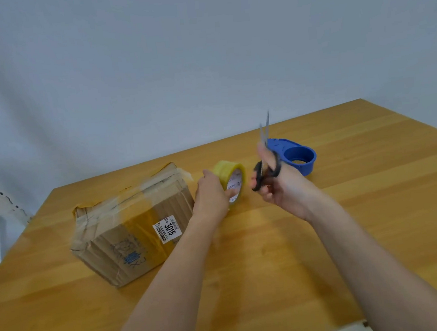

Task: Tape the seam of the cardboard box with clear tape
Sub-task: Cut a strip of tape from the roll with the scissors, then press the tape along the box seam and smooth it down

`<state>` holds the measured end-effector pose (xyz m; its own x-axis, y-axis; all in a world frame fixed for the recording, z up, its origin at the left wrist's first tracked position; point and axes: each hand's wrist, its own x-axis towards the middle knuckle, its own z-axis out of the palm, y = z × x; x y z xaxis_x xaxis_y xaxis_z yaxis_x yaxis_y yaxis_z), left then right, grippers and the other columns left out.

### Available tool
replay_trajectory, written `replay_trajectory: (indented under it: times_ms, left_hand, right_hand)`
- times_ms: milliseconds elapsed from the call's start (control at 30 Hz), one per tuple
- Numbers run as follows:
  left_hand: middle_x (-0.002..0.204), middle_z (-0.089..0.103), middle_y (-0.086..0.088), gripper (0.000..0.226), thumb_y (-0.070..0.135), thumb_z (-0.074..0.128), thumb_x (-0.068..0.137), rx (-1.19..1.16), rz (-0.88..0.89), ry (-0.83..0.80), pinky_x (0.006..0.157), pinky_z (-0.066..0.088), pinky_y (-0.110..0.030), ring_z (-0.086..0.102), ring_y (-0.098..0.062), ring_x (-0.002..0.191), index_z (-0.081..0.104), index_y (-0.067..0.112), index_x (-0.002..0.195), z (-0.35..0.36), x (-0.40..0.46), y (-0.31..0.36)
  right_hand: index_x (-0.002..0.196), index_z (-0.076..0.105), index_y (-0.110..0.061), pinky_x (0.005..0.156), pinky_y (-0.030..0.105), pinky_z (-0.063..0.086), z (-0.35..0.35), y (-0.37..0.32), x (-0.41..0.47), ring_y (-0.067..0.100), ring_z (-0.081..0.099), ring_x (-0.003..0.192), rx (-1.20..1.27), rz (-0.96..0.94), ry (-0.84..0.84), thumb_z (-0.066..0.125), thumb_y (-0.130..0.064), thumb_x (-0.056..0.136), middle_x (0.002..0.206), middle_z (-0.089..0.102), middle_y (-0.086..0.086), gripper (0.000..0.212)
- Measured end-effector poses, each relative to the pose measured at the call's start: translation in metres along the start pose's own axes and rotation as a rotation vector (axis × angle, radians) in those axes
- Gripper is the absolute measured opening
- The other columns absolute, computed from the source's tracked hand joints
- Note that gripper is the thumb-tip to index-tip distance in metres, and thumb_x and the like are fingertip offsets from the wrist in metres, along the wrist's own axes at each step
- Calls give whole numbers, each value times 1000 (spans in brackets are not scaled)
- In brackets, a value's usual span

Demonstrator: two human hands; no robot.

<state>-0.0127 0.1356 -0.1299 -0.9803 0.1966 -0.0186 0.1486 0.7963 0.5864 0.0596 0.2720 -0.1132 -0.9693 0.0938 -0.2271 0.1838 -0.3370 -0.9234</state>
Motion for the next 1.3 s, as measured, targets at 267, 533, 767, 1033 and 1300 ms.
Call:
replay_trajectory:
  times_ms: [267,533,767,1033,1300]
  left_hand:
    - [75,42,0,33,20,65,89,-35,1,71,52,35,-27,39,-9,58,46,1,108,2,-7,-2]
    - [74,37,3,31,26,64,89,-112,20,117,48,25,-22,34,-6,59,39,9,92,3,-13,-6]
    - [94,46,-6,37,29,64,89,-88,29,129,49,28,-19,37,-5,62,47,2,108,0,-15,0]
    - [109,58,-13,42,26,68,86,-60,70,128,60,45,-28,67,-25,81,46,3,114,-9,-21,6]
    - [134,51,-1,47,20,60,90,66,375,237,85,49,-28,61,-23,102,46,15,135,-50,-47,5]
  right_hand:
    - [60,46,-8,46,27,35,-33,46,8,20,52,59,-1100,-23,551,66,-29,83,68,55,5,37]
    - [94,49,-6,45,22,31,-40,47,13,12,40,58,-1276,135,554,85,-25,69,109,45,12,47]
    - [94,48,-9,47,24,34,-38,34,7,17,49,75,-1372,247,419,86,-26,64,113,41,11,50]
    - [117,59,-15,83,30,46,-11,35,17,20,56,106,-1145,-240,418,69,-39,81,118,56,6,45]
    - [100,60,-13,76,31,47,13,46,18,19,56,94,-1078,-287,345,69,-30,82,104,60,4,27]
